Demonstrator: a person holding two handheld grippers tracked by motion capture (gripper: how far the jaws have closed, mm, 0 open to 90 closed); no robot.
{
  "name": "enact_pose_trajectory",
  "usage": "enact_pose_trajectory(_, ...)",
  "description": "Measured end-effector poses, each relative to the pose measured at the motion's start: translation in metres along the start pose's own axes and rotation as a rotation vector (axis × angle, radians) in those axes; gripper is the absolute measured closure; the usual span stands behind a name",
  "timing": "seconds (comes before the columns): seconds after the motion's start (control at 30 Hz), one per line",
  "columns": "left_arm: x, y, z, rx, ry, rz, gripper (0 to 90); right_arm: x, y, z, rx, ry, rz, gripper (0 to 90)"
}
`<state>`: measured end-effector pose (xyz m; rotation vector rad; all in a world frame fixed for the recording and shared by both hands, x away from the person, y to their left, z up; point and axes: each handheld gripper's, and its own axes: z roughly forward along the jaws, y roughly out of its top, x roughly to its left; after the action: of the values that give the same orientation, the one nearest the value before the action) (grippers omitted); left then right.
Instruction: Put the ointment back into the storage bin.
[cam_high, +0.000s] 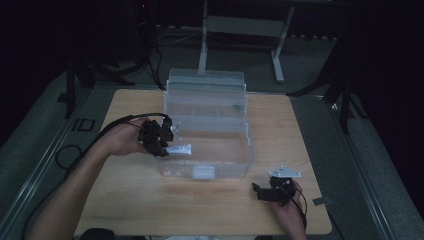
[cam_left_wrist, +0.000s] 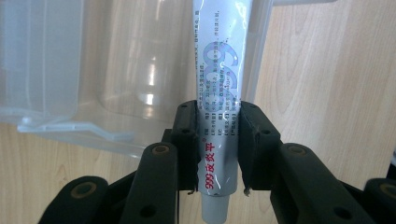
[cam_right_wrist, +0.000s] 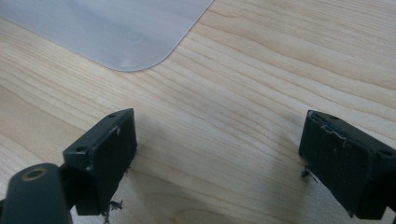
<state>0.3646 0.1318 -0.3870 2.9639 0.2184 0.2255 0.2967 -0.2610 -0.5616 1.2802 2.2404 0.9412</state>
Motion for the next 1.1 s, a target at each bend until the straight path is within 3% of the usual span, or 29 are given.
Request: enact_pose_trajectory(1.1, 0.004, 0.02, 0.015, 0.031, -0.011, 0.028, 70.9, 0.0, 0.0, 0.0, 0.0, 0.0, 0.0, 11.0)
